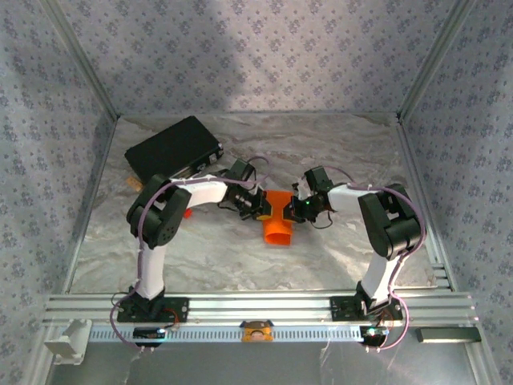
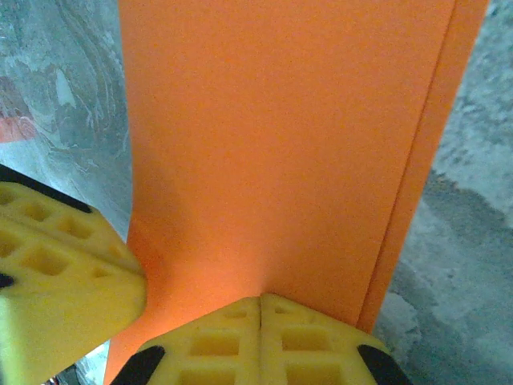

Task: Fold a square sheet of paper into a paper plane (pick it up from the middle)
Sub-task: First fold the square sheet of paper in half at the center of the table.

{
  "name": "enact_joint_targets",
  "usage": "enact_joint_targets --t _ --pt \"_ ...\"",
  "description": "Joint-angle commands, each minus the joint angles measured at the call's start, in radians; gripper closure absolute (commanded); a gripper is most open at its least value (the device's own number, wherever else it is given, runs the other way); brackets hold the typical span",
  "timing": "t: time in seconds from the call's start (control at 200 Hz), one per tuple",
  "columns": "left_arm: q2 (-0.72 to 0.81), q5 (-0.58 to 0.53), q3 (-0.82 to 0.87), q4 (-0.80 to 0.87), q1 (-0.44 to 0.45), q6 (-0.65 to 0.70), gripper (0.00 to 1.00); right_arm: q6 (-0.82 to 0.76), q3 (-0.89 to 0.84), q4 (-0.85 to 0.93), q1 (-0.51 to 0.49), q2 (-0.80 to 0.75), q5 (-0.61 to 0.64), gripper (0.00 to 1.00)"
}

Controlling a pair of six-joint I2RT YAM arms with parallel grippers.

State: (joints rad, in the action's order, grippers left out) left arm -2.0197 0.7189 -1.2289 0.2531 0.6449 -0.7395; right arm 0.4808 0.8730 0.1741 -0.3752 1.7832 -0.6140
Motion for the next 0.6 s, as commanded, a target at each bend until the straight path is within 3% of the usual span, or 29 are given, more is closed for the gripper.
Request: enact_joint_targets --t 0.0,0.29,0.595 --pt "-0.018 -0.015 0.018 0.068 -0.007 0.086 1.00 -0.012 -0.015 0.108 -0.004 0.042 0.075 1.00" --pt "-0.009 -0.100 0.078 0.077 -0.019 0.156 1.00 -0.010 -0.016 0.106 -0.007 0.041 0.078 1.00" --pt "0.097 -0.004 0.056 0.010 -0.013 0.076 1.00 -0.010 -0.019 0.106 -0.007 0.035 0.082 1.00"
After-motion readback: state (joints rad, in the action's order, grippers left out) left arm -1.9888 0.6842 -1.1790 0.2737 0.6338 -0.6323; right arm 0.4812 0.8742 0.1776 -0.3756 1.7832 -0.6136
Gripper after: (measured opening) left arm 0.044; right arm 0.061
